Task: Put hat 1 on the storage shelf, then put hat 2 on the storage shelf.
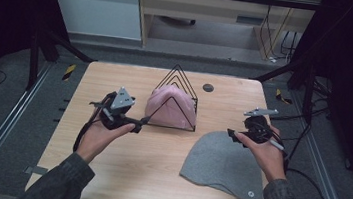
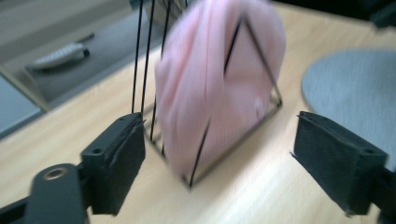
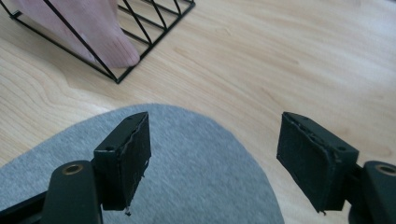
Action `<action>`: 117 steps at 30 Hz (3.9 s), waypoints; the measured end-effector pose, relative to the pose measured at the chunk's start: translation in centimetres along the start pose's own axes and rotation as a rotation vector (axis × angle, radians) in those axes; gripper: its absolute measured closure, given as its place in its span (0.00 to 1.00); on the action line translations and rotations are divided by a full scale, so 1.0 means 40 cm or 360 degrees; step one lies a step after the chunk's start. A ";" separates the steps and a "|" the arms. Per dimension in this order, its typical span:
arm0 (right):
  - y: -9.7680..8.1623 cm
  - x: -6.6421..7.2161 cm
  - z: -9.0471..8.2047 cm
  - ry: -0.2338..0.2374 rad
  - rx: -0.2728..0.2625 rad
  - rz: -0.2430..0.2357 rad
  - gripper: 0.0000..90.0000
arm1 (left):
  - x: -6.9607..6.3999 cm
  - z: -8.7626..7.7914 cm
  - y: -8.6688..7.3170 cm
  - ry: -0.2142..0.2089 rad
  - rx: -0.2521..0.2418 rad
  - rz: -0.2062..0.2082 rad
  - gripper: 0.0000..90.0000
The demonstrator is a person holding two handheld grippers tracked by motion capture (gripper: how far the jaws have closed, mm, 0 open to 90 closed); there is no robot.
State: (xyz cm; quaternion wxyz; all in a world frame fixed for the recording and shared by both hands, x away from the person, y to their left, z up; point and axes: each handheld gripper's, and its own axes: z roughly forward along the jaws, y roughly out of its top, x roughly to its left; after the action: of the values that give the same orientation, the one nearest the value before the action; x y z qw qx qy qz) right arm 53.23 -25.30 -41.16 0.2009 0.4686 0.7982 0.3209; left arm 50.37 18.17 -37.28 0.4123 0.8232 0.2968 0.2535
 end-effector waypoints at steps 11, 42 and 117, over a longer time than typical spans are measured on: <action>-0.081 -0.089 0.035 -0.0005 0.0114 0.0148 0.54 | 0.035 -0.052 -0.207 0.0009 0.0197 -0.0079 0.10; -0.142 -0.096 0.112 -0.0024 0.0277 0.0168 0.67 | 0.044 -0.105 -0.343 0.0065 0.0403 -0.0167 0.10; 0.293 0.422 -0.288 0.0464 -0.0480 -0.0792 0.96 | -0.028 -0.096 -0.128 -0.0315 0.0332 -0.0024 0.12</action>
State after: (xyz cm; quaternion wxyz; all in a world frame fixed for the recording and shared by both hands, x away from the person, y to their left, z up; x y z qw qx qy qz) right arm 45.25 -10.08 -25.07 0.2238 0.1731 0.8520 0.4405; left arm 45.60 21.91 -39.68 0.3536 0.8803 0.2856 0.1357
